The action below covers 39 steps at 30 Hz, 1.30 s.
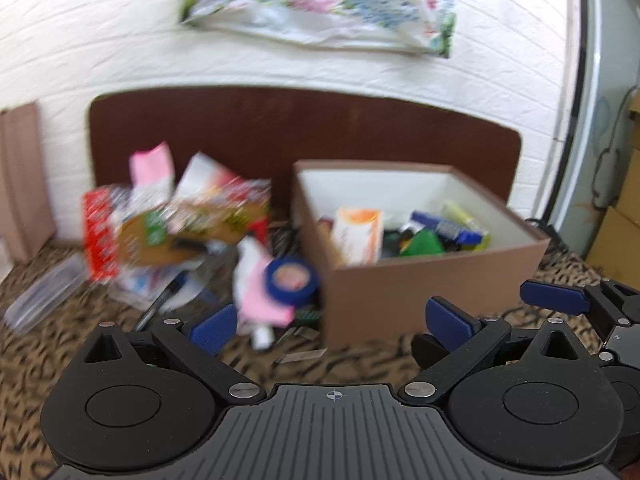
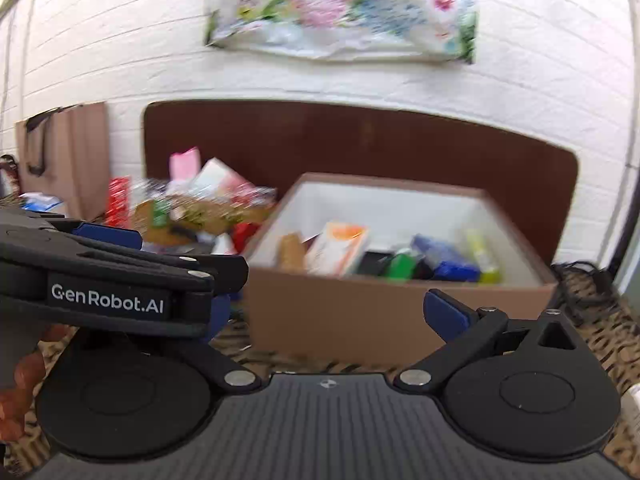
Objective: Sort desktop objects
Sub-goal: 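Withdraw both tools from the cardboard box back toward the pile, then grasp the blue-white tube with the left tool while the right tool grasps the blue hand-cream tube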
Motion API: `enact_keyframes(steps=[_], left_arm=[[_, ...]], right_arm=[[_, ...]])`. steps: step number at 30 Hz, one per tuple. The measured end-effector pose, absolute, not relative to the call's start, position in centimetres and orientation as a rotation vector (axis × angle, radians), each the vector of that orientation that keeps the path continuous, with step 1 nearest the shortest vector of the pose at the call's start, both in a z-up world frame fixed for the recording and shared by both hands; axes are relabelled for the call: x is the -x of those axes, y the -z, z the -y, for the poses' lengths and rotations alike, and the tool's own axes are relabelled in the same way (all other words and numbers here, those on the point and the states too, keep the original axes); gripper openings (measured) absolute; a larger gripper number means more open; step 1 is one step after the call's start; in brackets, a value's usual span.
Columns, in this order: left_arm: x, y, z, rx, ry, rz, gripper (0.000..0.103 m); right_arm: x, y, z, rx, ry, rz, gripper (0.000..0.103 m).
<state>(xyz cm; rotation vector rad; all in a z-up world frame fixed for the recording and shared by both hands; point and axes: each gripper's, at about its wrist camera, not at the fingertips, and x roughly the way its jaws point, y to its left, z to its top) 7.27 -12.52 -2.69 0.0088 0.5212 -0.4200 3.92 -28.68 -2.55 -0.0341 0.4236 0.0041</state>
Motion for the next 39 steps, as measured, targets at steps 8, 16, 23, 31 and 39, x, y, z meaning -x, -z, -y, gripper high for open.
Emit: enact_keyframes(steps=[8,16,23,31,39], left_arm=[[-6.5,5.2,4.3,0.040,0.257,-0.596,0.103],[-6.9,6.7,-2.5,0.124,0.120,-0.640,0.103],[-8.8,9.0,-4.3,0.171,0.091,-0.719,0.103],[-10.9,11.1,-4.3,0.169,0.119,-0.786,0.103],[-13.3,12.6,-5.1,0.207,0.129,-0.831,0.103]], right_arm=[[-3.5,5.4,22.5,0.026,-0.140,-0.482,0.103],[-5.8,8.5,17.9,0.033,-0.221,-0.589,0.102],[-6.2,10.0,14.9,0.074,-0.266,-0.644,0.102],[-7.3,11.2,13.8,0.120,-0.283,-0.677,0.102],[-8.9,12.4,13.2,0.130,-0.291,-0.700,0.100]])
